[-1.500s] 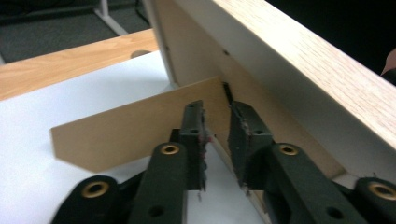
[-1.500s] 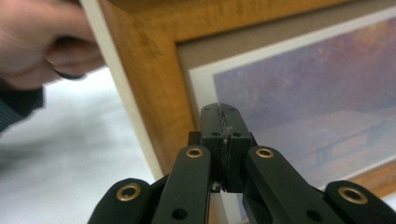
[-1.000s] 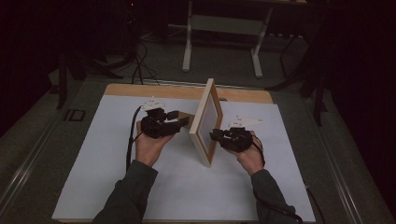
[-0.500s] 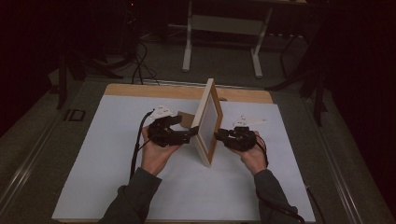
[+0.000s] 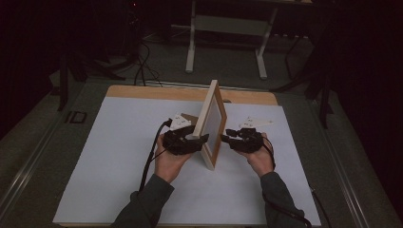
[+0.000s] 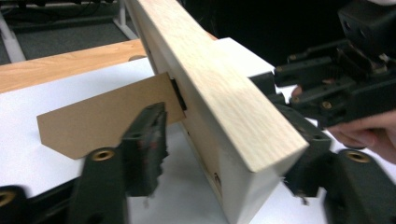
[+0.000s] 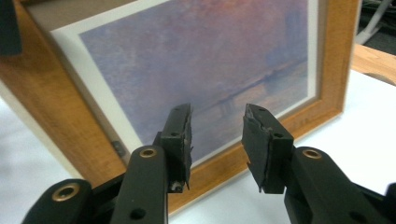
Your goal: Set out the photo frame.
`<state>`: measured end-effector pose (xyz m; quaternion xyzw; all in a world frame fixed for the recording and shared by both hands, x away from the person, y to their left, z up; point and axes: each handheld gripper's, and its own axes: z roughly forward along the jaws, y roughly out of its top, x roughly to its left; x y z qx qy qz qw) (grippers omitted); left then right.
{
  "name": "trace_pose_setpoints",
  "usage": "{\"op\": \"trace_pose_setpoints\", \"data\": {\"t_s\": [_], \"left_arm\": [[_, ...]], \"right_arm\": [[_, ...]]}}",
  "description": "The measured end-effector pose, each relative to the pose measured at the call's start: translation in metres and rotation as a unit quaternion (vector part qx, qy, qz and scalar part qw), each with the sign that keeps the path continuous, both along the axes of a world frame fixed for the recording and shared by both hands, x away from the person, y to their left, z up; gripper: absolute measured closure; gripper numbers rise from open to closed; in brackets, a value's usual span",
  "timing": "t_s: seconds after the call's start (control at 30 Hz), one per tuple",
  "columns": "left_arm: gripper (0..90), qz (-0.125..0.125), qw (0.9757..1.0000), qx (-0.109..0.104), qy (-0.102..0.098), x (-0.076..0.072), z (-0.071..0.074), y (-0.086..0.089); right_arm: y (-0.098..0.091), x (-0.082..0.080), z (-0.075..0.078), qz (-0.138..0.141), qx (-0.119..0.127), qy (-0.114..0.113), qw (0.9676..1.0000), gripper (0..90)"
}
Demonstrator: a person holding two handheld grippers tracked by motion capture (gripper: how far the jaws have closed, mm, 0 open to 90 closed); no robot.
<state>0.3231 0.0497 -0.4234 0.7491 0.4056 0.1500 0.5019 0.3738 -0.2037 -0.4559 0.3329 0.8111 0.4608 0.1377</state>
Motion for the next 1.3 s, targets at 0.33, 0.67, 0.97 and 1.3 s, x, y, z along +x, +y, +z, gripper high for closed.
{"op": "trace_pose_setpoints", "data": {"t_s": [0.33,0.67,0.97,1.3], "left_arm": [[58.3,0.015,0.9996,0.022,-0.006,-0.006,0.002,-0.005],[65.6,0.025,0.9994,0.024,0.005,0.000,0.002,0.016],[66.8,-0.017,0.9996,0.020,0.014,0.007,0.004,0.037],[67.6,-0.091,0.9955,0.008,0.023,0.018,0.003,0.066]], "right_arm": [[-0.007,0.005,-0.001,-0.019,-0.002,-0.001,0.9998,54.1],[-0.014,0.009,0.003,-0.030,-0.010,-0.007,0.9995,51.5],[-0.010,0.017,0.005,-0.036,-0.037,-0.016,0.9985,50.9],[-0.010,0.024,0.007,-0.046,-0.035,-0.016,0.9982,50.3]]}}
